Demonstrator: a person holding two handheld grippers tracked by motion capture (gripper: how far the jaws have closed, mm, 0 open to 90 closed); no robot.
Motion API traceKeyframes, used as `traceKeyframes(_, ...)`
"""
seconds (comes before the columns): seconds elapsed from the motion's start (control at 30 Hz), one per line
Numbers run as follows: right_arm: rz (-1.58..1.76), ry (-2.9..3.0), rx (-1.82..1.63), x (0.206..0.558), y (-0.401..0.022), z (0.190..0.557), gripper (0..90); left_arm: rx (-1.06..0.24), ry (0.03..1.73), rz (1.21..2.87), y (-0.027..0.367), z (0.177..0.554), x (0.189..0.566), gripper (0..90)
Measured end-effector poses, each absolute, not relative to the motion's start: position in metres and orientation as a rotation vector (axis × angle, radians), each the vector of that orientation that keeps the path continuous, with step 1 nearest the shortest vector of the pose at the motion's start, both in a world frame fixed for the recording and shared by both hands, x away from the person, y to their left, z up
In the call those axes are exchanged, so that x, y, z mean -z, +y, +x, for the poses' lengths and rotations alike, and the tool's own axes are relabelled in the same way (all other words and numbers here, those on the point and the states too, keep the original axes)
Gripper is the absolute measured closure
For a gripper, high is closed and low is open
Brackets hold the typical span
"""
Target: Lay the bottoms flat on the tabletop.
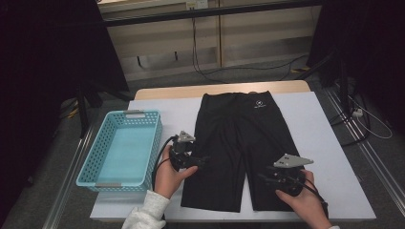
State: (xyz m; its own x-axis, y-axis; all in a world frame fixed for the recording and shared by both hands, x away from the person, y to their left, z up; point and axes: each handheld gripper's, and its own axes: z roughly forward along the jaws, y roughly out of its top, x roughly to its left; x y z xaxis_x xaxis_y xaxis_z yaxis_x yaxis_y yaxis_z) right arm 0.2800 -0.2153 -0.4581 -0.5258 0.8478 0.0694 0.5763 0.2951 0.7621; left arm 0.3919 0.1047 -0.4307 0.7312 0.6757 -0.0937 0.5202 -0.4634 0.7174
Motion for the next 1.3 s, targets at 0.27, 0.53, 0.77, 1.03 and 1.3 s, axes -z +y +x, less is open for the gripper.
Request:
traceKeyframes(0.27, 1.251, 2.258, -1.095, 0.460, -0.193, 0.285, 58.1, -0.285, 0.913, 2.168, 0.108, 0.391, 0.431, 17.3)
traceKeyframes(0.53, 1.219, 2.271, -1.083, 0.459, -0.179, 0.289, 57.3, -0.320, 0.963, 2.163, 0.113, 0.392, 0.434, 16.4)
traceKeyframes(0.77, 1.225, 2.303, -1.066, 0.464, -0.180, 0.291, 87.1, -0.334, 0.997, 2.183, 0.115, 0.394, 0.440, 16.4)
traceKeyframes(1.03, 1.222, 2.329, -1.094, 0.463, -0.180, 0.287, 88.6, -0.326, 1.009, 2.183, 0.117, 0.393, 0.441, 16.4)
traceKeyframes(1.3, 1.203, 2.289, -1.106, 0.456, -0.182, 0.286, 65.8, -0.320, 1.009, 2.177, 0.118, 0.392, 0.441, 14.9)
